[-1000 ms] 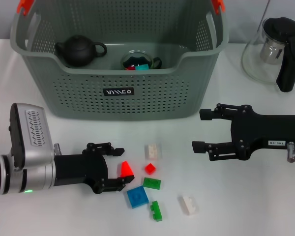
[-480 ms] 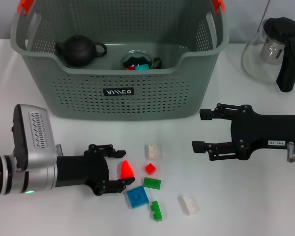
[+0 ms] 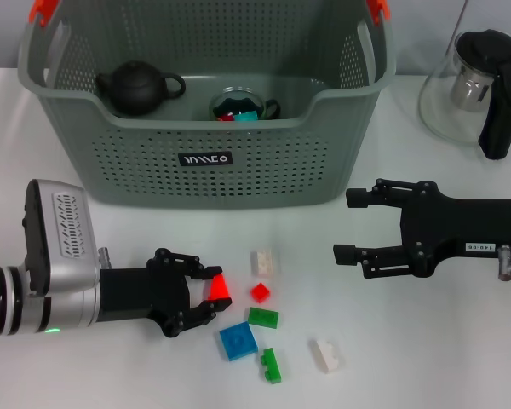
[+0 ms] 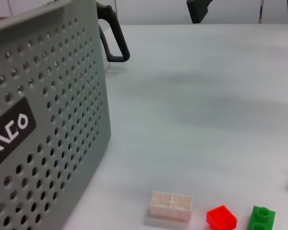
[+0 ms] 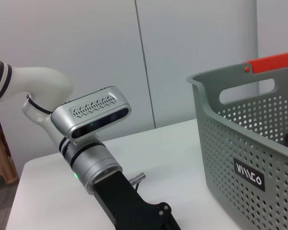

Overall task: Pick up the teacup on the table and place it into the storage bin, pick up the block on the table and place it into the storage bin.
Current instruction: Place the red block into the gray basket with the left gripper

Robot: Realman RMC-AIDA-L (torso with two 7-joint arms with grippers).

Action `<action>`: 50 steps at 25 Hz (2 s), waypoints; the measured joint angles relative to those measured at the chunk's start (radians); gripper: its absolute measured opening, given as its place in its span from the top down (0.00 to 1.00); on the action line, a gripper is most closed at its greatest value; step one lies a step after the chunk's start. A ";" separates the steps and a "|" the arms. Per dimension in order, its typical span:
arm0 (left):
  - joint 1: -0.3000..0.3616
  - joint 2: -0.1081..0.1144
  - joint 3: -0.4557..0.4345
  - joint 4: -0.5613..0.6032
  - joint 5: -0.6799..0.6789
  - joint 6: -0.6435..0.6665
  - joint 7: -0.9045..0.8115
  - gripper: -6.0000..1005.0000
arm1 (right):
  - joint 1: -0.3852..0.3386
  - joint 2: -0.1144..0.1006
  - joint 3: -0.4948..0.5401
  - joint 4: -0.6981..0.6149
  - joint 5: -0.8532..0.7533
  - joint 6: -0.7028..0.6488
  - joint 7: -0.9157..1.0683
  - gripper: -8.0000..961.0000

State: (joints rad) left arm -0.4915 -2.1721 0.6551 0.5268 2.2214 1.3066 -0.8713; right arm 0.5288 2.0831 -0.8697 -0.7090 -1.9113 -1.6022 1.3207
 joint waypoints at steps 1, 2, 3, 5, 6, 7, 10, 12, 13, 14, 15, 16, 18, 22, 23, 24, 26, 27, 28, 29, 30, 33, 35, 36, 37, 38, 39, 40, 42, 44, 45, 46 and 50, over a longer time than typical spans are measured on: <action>0.000 0.000 0.000 0.001 0.000 0.000 0.000 0.54 | 0.000 0.000 0.000 0.000 0.000 0.000 0.000 0.05; 0.000 0.000 -0.003 0.003 -0.001 0.004 0.000 0.57 | 0.001 0.000 0.000 0.000 0.000 0.000 0.000 0.05; 0.000 0.000 -0.007 0.005 -0.002 0.009 -0.001 0.60 | 0.001 0.000 0.000 0.000 0.000 0.000 0.000 0.05; 0.001 0.002 -0.015 0.011 -0.002 0.025 -0.003 0.60 | 0.001 0.000 0.000 0.000 0.000 -0.001 0.000 0.05; 0.002 0.003 -0.021 0.016 -0.002 0.036 -0.005 0.60 | 0.001 0.000 0.000 0.000 0.000 -0.001 0.001 0.05; 0.004 0.003 -0.031 0.028 -0.002 0.058 -0.011 0.60 | 0.000 0.000 0.000 -0.001 0.000 -0.001 0.003 0.05; 0.015 0.005 -0.085 0.100 -0.004 0.184 -0.059 0.60 | 0.001 -0.001 0.000 -0.002 0.000 -0.001 0.006 0.05; 0.018 0.012 -0.145 0.170 -0.025 0.327 -0.106 0.60 | 0.001 -0.002 0.000 -0.002 0.000 -0.002 0.007 0.05; 0.017 0.018 -0.179 0.201 -0.044 0.403 -0.129 0.60 | 0.001 -0.002 0.000 -0.002 0.000 -0.002 0.007 0.05; 0.013 0.024 -0.204 0.221 -0.067 0.470 -0.150 0.60 | 0.002 -0.002 0.000 -0.002 0.000 -0.002 0.007 0.05; 0.005 0.035 -0.231 0.238 -0.097 0.534 -0.178 0.60 | 0.002 -0.002 0.000 -0.001 0.000 -0.001 0.006 0.05; -0.005 0.045 -0.254 0.252 -0.132 0.594 -0.207 0.60 | 0.003 -0.001 0.000 0.000 0.000 0.001 0.005 0.05; -0.027 0.060 -0.281 0.276 -0.199 0.663 -0.269 0.60 | 0.003 0.000 0.000 0.000 0.000 0.004 0.003 0.05; -0.095 0.087 -0.294 0.355 -0.353 0.666 -0.454 0.60 | 0.004 0.001 0.000 -0.001 -0.001 0.002 0.002 0.05; -0.116 0.090 -0.291 0.374 -0.360 0.631 -0.494 0.60 | 0.005 0.002 0.000 -0.001 -0.001 0.002 0.002 0.05; -0.143 0.094 -0.284 0.396 -0.365 0.581 -0.539 0.60 | 0.004 0.002 0.000 -0.001 -0.001 0.002 0.002 0.05; -0.185 0.102 -0.240 0.425 -0.357 0.459 -0.611 0.60 | 0.004 0.003 0.000 0.000 -0.001 0.002 0.002 0.05; -0.200 0.106 -0.208 0.432 -0.351 0.404 -0.636 0.60 | 0.003 0.003 0.000 0.000 -0.001 0.002 0.002 0.05; -0.215 0.111 -0.168 0.436 -0.344 0.344 -0.662 0.60 | 0.003 0.003 0.000 0.001 -0.001 0.002 0.002 0.05; -0.232 0.118 -0.112 0.439 -0.331 0.270 -0.689 0.60 | 0.002 0.003 0.000 0.002 -0.001 0.003 0.002 0.05; -0.242 0.122 -0.078 0.439 -0.322 0.230 -0.705 0.60 | 0.002 0.003 0.000 0.002 0.000 0.002 0.002 0.05; -0.279 0.126 0.096 0.444 -0.225 0.030 -0.764 0.60 | 0.001 0.003 0.000 0.003 -0.001 0.002 0.002 0.05; -0.297 0.112 0.185 0.447 -0.145 -0.082 -0.788 0.60 | 0.001 0.003 0.000 0.003 -0.001 0.000 0.002 0.05; -0.304 0.103 0.220 0.446 -0.109 -0.128 -0.797 0.60 | 0.000 0.003 0.000 0.003 0.000 -0.002 0.002 0.05; -0.310 0.093 0.256 0.445 -0.067 -0.181 -0.812 0.60 | 0.000 0.003 0.000 0.003 0.000 -0.002 0.002 0.05; -0.314 0.083 0.287 0.442 -0.031 -0.225 -0.829 0.60 | -0.001 0.003 0.000 0.002 0.000 -0.003 0.002 0.05; -0.320 0.073 0.317 0.441 0.016 -0.272 -0.859 0.60 | -0.001 0.003 0.000 0.002 0.000 -0.003 0.002 0.05; -0.326 0.065 0.340 0.439 0.057 -0.306 -0.892 0.60 | -0.001 0.003 0.000 0.001 0.000 -0.004 0.002 0.05; -0.346 0.054 0.369 0.432 0.143 -0.354 -0.994 0.60 | -0.001 0.003 0.000 -0.001 0.000 -0.006 0.002 0.05; -0.372 0.054 0.380 0.421 0.212 -0.363 -1.106 0.60 | -0.001 0.003 0.000 -0.002 0.000 -0.009 0.002 0.05; -0.378 0.055 0.382 0.419 0.228 -0.362 -1.138 0.60 | -0.001 0.003 0.000 -0.002 0.000 -0.010 0.002 0.05; -0.385 0.057 0.384 0.418 0.250 -0.360 -1.179 0.60 | -0.001 0.003 0.000 -0.002 0.000 -0.011 0.002 0.05; -0.373 0.050 0.387 0.449 0.265 -0.359 -1.212 0.55 | -0.001 0.003 0.000 -0.003 0.000 -0.012 0.002 0.05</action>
State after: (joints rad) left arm -0.8644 -2.1216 1.0423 0.9761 2.4861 0.9475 -2.0837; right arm 0.5276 2.0862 -0.8698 -0.7117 -1.9112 -1.6145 1.3222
